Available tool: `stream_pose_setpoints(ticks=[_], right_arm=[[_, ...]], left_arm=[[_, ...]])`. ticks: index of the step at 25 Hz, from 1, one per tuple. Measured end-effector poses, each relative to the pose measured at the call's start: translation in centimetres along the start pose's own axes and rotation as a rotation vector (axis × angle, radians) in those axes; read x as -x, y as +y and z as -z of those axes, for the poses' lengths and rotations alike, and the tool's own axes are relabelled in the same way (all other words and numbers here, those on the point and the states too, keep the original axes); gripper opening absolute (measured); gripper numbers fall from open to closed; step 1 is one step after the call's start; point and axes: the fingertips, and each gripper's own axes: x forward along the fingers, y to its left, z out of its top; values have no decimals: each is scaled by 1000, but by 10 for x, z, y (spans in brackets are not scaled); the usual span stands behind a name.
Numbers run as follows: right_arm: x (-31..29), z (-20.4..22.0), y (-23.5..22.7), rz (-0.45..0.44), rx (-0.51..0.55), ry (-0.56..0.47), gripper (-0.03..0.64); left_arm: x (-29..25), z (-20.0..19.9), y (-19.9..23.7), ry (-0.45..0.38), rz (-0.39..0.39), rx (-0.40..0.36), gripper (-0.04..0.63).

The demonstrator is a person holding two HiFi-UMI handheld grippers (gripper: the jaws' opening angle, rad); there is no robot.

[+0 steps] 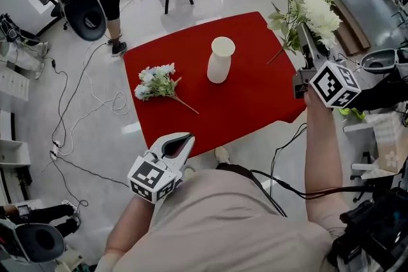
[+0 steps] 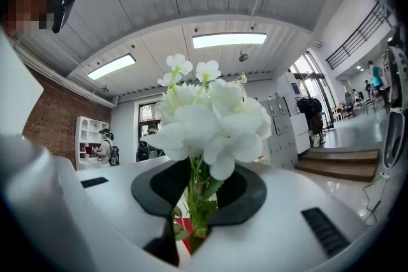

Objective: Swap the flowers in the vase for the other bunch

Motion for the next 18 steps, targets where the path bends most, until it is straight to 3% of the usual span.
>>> stream_pose_setpoints(ticks=[9,18], right_arm=[[22,70,-49,80,-19,158,101],[11,150,-84,88,-28,320,100]], left_arm=[[-16,1,-15,12,39,-11,8],[-25,0,-11,27,-8,-1,8]])
